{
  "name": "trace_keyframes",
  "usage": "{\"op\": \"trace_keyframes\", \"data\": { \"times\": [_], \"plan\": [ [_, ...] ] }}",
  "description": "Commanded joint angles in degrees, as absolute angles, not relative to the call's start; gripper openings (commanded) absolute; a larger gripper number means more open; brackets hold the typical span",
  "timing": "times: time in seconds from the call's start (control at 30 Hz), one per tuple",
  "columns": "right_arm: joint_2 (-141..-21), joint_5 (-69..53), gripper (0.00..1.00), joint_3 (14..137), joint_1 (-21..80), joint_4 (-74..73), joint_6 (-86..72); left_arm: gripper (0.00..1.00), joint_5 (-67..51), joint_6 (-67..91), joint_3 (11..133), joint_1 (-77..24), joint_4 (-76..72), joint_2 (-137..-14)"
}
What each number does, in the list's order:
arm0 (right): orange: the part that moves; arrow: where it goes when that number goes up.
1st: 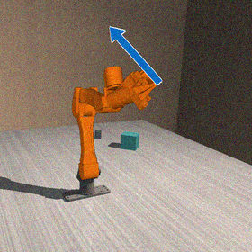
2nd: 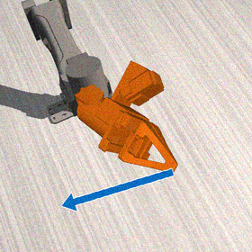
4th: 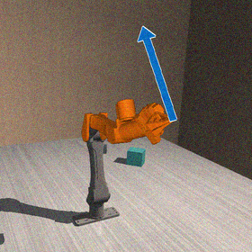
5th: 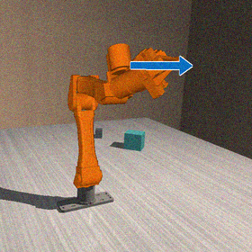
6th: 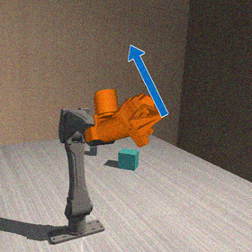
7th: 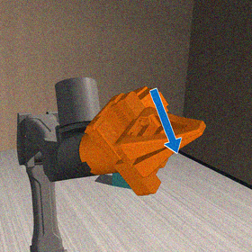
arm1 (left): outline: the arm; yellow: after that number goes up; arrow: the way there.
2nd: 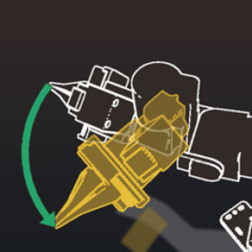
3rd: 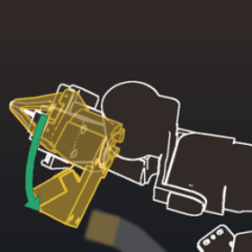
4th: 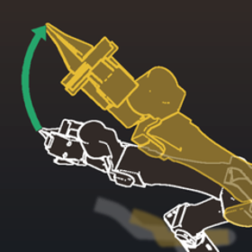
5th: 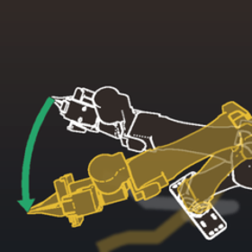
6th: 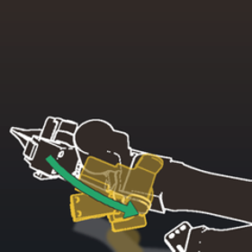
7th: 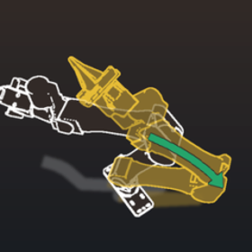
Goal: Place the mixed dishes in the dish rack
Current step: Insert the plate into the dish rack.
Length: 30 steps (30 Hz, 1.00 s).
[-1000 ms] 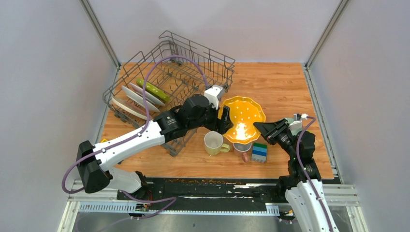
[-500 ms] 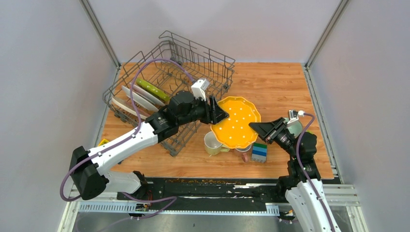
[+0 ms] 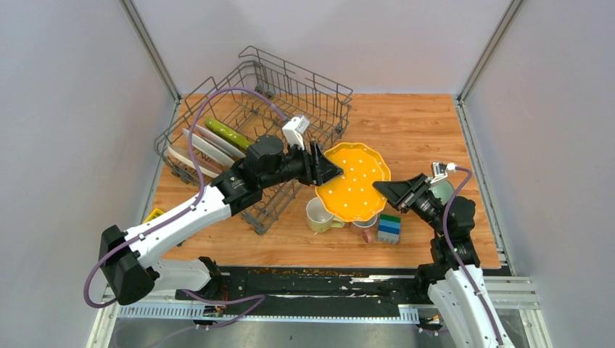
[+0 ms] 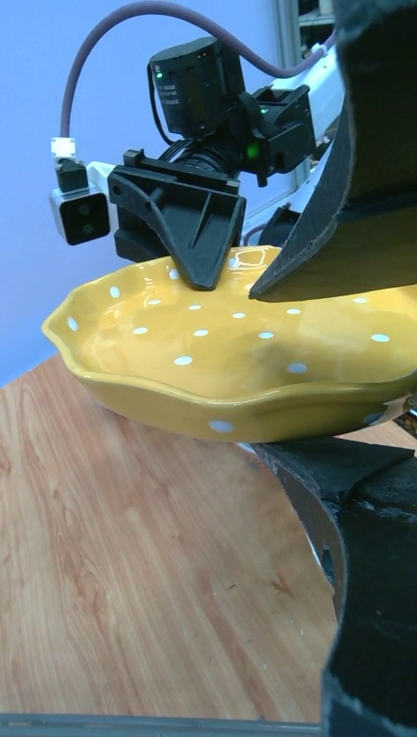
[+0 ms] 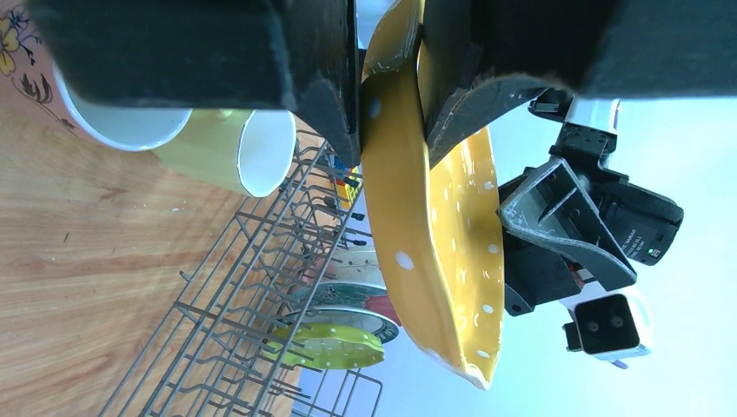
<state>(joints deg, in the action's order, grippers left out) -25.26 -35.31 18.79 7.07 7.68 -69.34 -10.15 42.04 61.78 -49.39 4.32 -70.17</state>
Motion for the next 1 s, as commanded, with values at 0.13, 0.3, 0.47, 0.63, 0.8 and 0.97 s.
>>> {"op": "trace_keyframes", "data": {
  "times": [0.13, 0.3, 0.47, 0.63, 0.8, 0.97],
  "plan": [
    [-26.44, -36.31, 0.00, 21.05, 7.26, 23.61, -71.77, 0.47, -14.87, 43.00, 64.42, -49.60, 5.01, -69.96],
    [-28.16, -37.12, 0.00, 20.83, 7.26, 25.27, -71.10, 0.28, -14.93, 42.61, 65.06, -49.57, 5.74, -69.56],
    [-30.67, -37.55, 0.00, 21.55, 7.23, 24.00, -68.34, 0.05, -14.98, 42.26, 65.55, -49.55, 6.07, -69.35],
    [-34.62, -37.94, 0.07, 24.77, 7.23, 19.95, -63.60, 0.00, -12.56, 41.43, 66.72, -49.57, 7.24, -69.26],
    [-38.99, -38.02, 0.16, 27.86, 7.23, 17.11, -61.12, 0.00, -5.83, 42.12, 68.39, -49.57, 7.99, -68.87],
    [-42.54, -37.62, 0.34, 29.53, 7.29, 17.19, -61.16, 0.00, -0.73, 44.64, 70.16, -49.25, 7.18, -69.06]
  ]
}}
